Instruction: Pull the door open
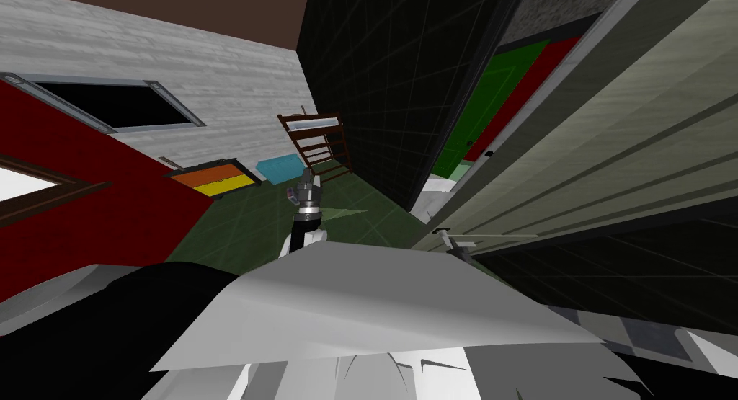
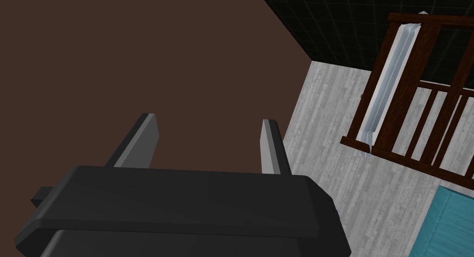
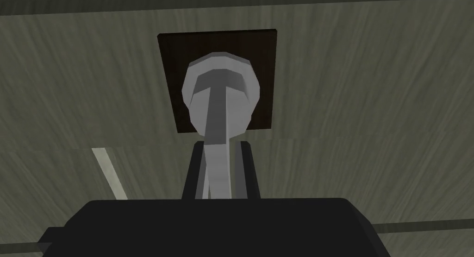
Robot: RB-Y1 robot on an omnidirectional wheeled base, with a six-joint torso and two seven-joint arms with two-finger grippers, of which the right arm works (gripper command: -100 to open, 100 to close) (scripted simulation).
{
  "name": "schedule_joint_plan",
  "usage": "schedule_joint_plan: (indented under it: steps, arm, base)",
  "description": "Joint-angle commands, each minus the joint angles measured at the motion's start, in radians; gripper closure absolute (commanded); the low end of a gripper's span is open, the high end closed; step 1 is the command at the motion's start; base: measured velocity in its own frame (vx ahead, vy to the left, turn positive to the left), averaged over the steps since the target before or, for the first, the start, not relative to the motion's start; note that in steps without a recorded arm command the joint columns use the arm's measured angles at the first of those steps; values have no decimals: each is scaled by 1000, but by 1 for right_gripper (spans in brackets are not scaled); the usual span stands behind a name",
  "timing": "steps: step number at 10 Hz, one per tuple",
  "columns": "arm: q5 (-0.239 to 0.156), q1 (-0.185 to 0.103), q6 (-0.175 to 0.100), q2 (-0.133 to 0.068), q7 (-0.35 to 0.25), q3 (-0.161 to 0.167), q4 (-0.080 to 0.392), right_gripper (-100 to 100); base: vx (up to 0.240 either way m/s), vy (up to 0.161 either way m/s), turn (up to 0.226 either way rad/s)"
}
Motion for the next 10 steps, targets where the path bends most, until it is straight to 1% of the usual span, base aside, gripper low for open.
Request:
schedule_joint_plan:
  steps: [1, 3, 4, 8, 9, 10]
  arm:
    - [-33, 9, 27, 6, -20, 3, -23, 100]
    - [-77, 13, 55, 10, -46, 6, -32, 100]
    - [-91, 15, 64, 12, -55, 7, -35, 100]
    - [-180, 25, 120, 21, -108, 12, -54, 100]
    - [-191, 26, 126, 22, -114, 12, -56, 100]
    - [-212, 28, 139, 24, -126, 14, -60, 100]
  base:
    - [38, 44, 22]
    - [37, 48, 23]
    - [28, 47, 12]
    - [32, 49, 11]
    - [25, 47, 10]
    - [14, 49, 8]
